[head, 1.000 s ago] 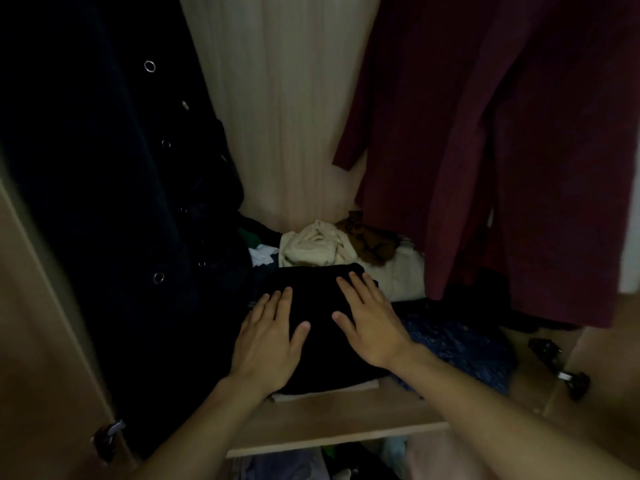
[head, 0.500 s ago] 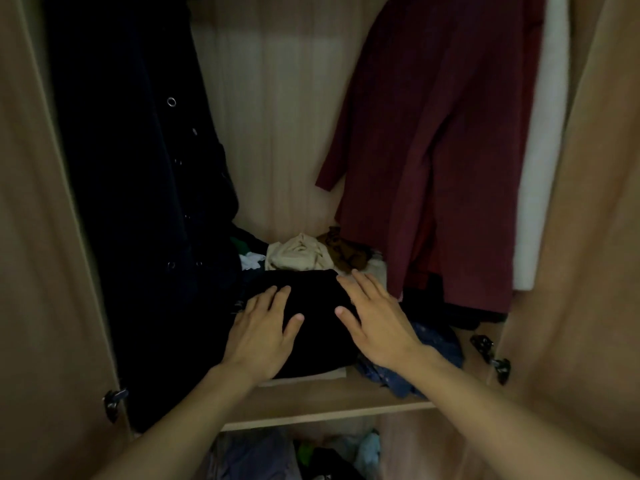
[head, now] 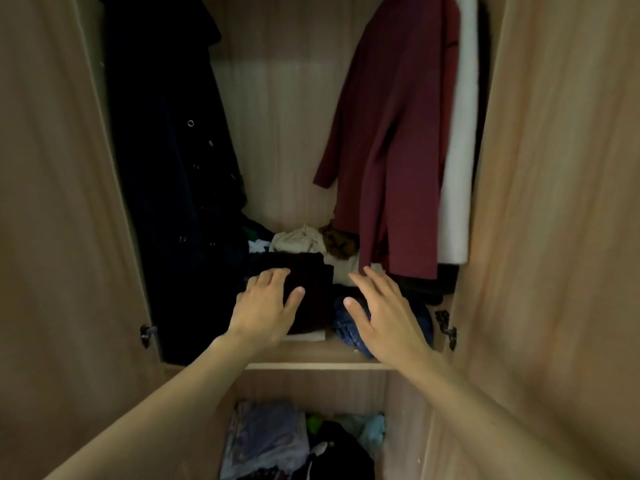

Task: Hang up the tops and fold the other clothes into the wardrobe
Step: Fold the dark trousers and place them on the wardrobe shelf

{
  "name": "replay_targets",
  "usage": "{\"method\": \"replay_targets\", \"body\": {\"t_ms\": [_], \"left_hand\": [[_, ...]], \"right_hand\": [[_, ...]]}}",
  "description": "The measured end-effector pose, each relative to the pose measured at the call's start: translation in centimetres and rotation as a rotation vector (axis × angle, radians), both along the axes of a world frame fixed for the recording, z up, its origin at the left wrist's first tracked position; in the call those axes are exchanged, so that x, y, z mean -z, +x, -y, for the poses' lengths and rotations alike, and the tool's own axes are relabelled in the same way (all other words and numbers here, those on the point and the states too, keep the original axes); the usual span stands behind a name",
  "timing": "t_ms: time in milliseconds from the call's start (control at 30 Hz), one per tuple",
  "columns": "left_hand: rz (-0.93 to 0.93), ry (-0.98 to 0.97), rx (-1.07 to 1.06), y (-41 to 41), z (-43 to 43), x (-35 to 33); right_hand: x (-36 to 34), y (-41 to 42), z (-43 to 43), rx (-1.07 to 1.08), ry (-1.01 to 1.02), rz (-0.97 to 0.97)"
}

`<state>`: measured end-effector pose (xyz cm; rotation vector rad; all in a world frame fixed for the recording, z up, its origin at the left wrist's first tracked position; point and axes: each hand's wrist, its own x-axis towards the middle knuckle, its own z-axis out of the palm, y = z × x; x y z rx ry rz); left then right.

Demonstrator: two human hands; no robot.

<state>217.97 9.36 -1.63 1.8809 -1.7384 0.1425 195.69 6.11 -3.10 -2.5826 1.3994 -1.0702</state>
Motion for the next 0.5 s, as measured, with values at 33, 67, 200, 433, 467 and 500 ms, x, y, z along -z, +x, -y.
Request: {"method": "replay_targets", "body": {"t_ms": [33, 67, 200, 433, 467, 500], "left_hand": [[0.012, 0.015, -0.001, -0.9, -0.9, 0.2], [0.029, 0.025, 0.002, -1.7, -1.7, 0.3], [0.079, 0.023, -0.007, -3.7, -4.5, 0.0], [0.096, 0.02, 0.017, -5.6, -9.1, -0.6], [0.096, 0.014, 0.02, -5.6, -9.8, -0.8], [0.096, 0.01, 0.023, -5.5, -10.6, -1.0]], "right_hand": [[0.3, -0.7, -0.9, -0.009, 0.017, 0.021], [0.6, -1.3, -1.6, -0.014, 0.029, 0.036], [0.7, -3.6, -4.2, -0.017, 0.047, 0.077], [-0.1, -5.5, -8.7, -0.007, 0.031, 0.15], [-0.2, -5.5, -9.3, -0.006, 0.03, 0.151], [-0.4, -5.5, -9.9, -0.005, 0.029, 0.155]]}}
